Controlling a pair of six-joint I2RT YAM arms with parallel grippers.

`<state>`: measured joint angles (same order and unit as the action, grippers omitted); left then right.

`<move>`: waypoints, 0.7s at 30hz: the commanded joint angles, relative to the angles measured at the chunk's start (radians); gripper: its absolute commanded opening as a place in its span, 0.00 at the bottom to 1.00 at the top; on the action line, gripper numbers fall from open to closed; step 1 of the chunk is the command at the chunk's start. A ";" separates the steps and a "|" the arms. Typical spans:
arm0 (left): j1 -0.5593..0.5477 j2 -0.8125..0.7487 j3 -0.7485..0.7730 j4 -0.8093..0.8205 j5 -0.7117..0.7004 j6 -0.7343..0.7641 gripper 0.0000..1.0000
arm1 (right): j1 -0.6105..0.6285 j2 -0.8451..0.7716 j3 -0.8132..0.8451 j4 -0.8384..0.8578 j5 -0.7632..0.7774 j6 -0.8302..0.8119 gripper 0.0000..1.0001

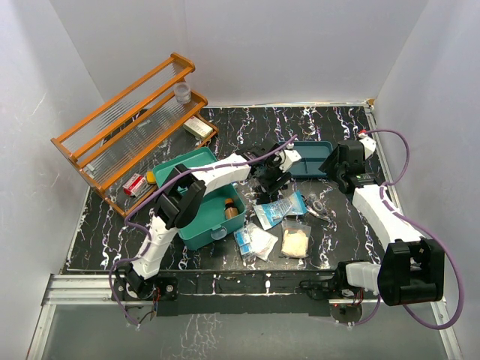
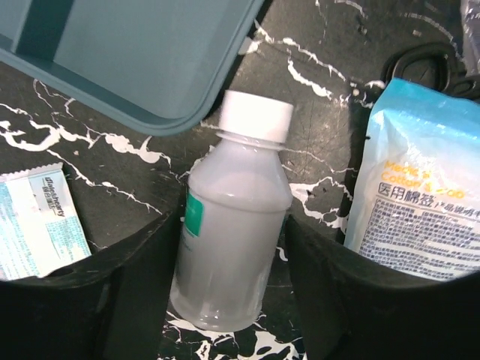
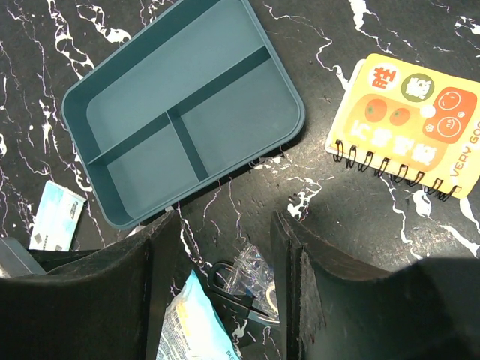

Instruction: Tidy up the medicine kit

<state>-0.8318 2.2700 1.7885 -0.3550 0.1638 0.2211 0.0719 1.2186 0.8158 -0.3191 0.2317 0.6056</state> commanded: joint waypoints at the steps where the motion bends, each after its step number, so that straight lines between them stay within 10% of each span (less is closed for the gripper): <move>1: -0.009 0.008 0.066 -0.007 -0.021 -0.020 0.52 | 0.008 -0.005 0.049 0.032 0.000 -0.010 0.49; 7: -0.009 -0.018 0.068 -0.037 -0.051 -0.024 0.24 | 0.017 -0.009 0.055 0.033 0.013 -0.016 0.48; 21: -0.006 -0.474 -0.198 -0.014 -0.107 -0.239 0.24 | 0.025 -0.010 0.056 0.046 0.019 0.001 0.48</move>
<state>-0.8352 2.0281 1.6344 -0.4068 0.0998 0.0750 0.0917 1.2186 0.8356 -0.3168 0.2371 0.6037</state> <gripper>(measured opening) 0.408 0.484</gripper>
